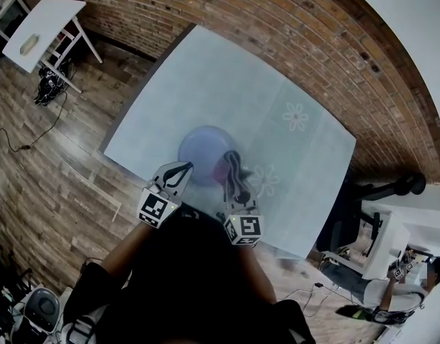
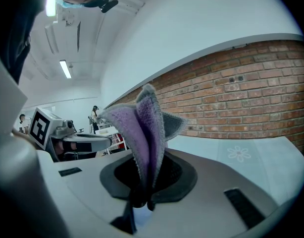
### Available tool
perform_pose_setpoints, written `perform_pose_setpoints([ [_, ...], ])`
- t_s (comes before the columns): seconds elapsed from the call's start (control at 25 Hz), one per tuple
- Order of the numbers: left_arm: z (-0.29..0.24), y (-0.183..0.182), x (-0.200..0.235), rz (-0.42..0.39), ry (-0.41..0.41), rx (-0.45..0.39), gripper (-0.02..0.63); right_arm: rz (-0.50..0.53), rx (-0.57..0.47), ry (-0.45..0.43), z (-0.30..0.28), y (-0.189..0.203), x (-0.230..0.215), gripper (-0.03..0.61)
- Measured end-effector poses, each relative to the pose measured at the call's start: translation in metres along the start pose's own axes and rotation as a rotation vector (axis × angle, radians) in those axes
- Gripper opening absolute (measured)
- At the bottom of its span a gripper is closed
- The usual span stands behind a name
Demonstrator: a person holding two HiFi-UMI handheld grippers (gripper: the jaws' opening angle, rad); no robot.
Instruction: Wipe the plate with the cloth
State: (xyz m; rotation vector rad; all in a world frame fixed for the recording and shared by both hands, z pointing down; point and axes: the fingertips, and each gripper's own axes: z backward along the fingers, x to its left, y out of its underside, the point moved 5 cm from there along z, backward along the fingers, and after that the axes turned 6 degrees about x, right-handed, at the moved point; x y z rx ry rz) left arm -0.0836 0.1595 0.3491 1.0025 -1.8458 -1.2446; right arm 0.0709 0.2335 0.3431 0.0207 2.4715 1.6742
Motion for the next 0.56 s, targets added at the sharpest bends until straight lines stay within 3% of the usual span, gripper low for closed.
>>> perform_pose_setpoints([
  [0.56,0.008,0.000,0.017,0.085,-0.080,-0.016,0.037,0.011,-0.019,0.023,0.000,-0.004,0.003,0.060],
])
